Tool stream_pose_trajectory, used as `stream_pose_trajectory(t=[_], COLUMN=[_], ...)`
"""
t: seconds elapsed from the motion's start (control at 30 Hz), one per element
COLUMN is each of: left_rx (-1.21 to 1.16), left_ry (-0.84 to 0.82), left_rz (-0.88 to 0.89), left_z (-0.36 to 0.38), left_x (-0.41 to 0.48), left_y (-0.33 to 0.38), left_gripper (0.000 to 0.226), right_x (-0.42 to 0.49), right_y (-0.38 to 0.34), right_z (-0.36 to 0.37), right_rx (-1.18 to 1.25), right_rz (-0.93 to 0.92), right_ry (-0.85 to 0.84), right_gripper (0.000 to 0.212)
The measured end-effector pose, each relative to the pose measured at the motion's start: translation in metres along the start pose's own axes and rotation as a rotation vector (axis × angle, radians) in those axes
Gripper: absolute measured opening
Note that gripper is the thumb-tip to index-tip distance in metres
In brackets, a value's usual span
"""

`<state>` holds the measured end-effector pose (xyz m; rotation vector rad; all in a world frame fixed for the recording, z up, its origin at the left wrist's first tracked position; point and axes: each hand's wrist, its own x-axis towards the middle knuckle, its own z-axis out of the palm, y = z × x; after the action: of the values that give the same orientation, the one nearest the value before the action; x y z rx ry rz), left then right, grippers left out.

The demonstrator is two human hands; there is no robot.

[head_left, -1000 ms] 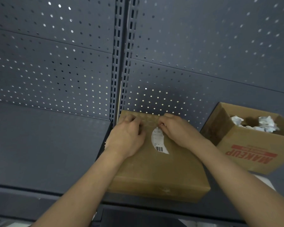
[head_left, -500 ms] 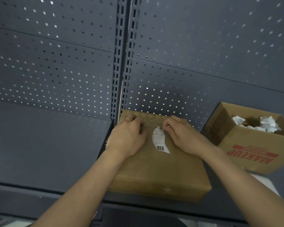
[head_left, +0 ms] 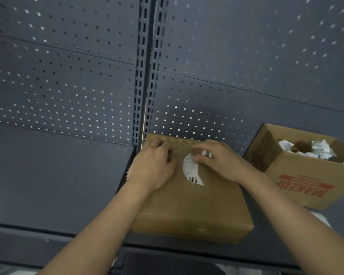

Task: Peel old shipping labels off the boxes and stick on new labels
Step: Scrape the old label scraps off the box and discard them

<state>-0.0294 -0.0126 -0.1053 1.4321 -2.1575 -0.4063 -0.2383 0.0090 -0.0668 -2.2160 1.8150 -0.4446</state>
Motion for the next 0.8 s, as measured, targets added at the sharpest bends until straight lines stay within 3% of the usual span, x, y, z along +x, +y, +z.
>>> stream_pose_trajectory(t=[0.17, 0.3, 0.53, 0.8], left_rx=[0.002, 0.003, -0.006, 0.001], left_ry=[0.002, 0.001, 0.001, -0.008], left_rz=[-0.001, -0.002, 0.003, -0.001], left_z=[0.000, 0.000, 0.000, 0.001], left_x=[-0.001, 0.000, 0.000, 0.001], left_y=[0.000, -0.001, 0.000, -0.001], left_gripper=[0.030, 0.030, 0.030, 0.030], right_x=[-0.001, -0.004, -0.012, -0.020], right_y=[-0.004, -0.004, -0.006, -0.010], right_z=[0.008, 0.012, 0.006, 0.006], right_rx=[-0.019, -0.028, 0.192, 0.201], right_rz=[-0.015, -0.017, 0.029, 0.018], right_ry=[0.098, 0.171, 0.172, 0.195], right_gripper=[0.011, 0.013, 0.013, 0.015])
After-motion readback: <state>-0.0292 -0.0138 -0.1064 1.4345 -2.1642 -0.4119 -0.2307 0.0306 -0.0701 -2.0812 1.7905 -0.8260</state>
